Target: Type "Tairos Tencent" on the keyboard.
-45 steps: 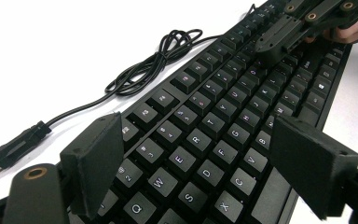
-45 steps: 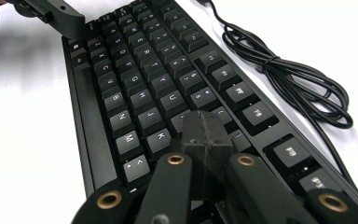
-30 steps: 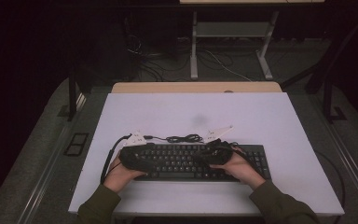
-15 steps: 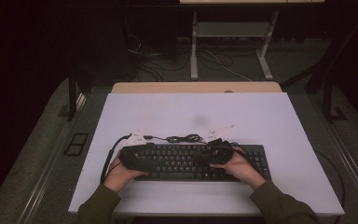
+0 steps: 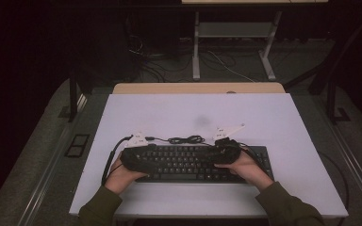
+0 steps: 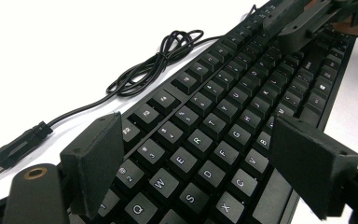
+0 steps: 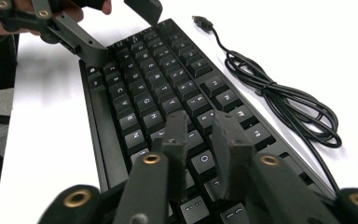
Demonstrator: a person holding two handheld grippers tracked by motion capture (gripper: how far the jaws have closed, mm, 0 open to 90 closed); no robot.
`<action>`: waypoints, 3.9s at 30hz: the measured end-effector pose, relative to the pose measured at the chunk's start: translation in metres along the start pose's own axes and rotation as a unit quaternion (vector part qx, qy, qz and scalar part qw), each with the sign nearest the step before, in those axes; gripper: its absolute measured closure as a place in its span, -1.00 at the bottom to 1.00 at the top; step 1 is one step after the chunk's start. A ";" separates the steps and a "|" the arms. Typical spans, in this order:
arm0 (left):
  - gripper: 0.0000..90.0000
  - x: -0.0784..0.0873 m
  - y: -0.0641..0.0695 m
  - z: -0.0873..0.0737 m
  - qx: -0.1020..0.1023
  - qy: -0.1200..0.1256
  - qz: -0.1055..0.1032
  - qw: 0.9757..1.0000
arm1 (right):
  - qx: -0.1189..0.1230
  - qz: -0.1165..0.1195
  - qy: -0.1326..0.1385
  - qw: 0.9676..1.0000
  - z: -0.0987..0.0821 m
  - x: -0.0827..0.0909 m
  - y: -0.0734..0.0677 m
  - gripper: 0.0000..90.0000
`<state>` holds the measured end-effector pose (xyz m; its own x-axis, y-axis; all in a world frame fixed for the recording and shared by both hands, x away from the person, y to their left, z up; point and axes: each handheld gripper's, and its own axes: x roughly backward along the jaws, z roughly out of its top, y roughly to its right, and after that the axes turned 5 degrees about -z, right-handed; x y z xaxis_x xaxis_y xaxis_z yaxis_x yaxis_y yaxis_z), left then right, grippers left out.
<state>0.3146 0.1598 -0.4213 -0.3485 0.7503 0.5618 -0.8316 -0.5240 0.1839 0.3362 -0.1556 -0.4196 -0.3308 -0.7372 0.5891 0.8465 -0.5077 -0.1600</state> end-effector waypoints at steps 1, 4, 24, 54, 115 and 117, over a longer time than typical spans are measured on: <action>-0.62 0.000 0.000 0.000 -0.001 0.000 0.000 1.000 | -0.003 -0.001 0.002 1.000 0.000 0.001 0.000 0.54; -0.62 0.000 0.000 0.000 -0.001 0.000 0.000 1.000 | -0.002 -0.005 0.008 1.000 0.000 0.003 0.000 0.36; -0.59 0.005 0.002 -0.001 -0.003 0.006 -0.003 1.000 | -0.008 -0.018 0.020 1.000 0.000 0.006 0.001 -0.16; 0.98 0.019 -0.002 -0.010 -0.013 -0.017 -0.032 0.999 | -0.009 -0.020 0.021 1.000 0.000 0.006 0.001 -0.16; 0.63 0.010 -0.001 -0.007 -0.009 -0.024 -0.018 1.000 | -0.011 -0.022 0.021 0.999 0.000 0.006 0.002 -0.16; 0.51 0.010 -0.001 -0.007 -0.009 -0.022 -0.017 1.000 | -0.011 -0.023 0.021 0.999 0.000 0.006 0.002 -0.16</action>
<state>0.3087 0.1707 -0.4210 -0.3018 0.7490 0.5899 -0.8503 -0.4913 0.1887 0.3358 -0.1609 -0.4163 -0.3861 -0.7313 0.5622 0.8211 -0.5502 -0.1519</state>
